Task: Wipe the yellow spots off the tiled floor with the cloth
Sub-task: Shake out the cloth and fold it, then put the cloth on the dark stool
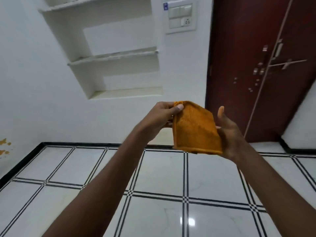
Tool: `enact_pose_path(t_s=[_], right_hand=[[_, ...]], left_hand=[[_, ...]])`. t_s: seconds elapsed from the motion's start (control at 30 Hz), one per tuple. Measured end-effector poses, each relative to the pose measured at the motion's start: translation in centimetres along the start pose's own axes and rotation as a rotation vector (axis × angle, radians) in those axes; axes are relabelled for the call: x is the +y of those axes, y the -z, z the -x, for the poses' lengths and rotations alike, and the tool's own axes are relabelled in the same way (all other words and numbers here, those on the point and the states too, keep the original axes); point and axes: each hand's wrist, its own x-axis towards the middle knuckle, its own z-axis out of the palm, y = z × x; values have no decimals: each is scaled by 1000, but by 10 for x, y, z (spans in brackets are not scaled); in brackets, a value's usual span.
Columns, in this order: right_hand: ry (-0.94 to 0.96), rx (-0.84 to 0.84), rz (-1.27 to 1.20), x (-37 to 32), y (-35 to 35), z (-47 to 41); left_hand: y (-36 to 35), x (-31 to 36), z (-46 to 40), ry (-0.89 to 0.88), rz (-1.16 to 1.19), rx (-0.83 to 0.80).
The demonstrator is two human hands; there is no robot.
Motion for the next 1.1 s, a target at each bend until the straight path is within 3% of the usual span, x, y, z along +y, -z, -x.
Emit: enact_pose_path(t_s=[0.17,0.33,0.53,0.73,1.1], right_hand=[[65,232,39,-21,104,53],[48,475,32,-40,230,122],[95,733,-31,-56,368,216],[114,1038,-182,-55,499,323],[216,1370,-617,-12,683,476]], left_hand=[[-120,-11,-57,28,-235,8],[-264,-28,-96,172,-58,-166],[-431,-48,-134,339,139,-257],[-613,-34,-164,348,41,-564],[-929,-33,-187,298,-71,-1011]])
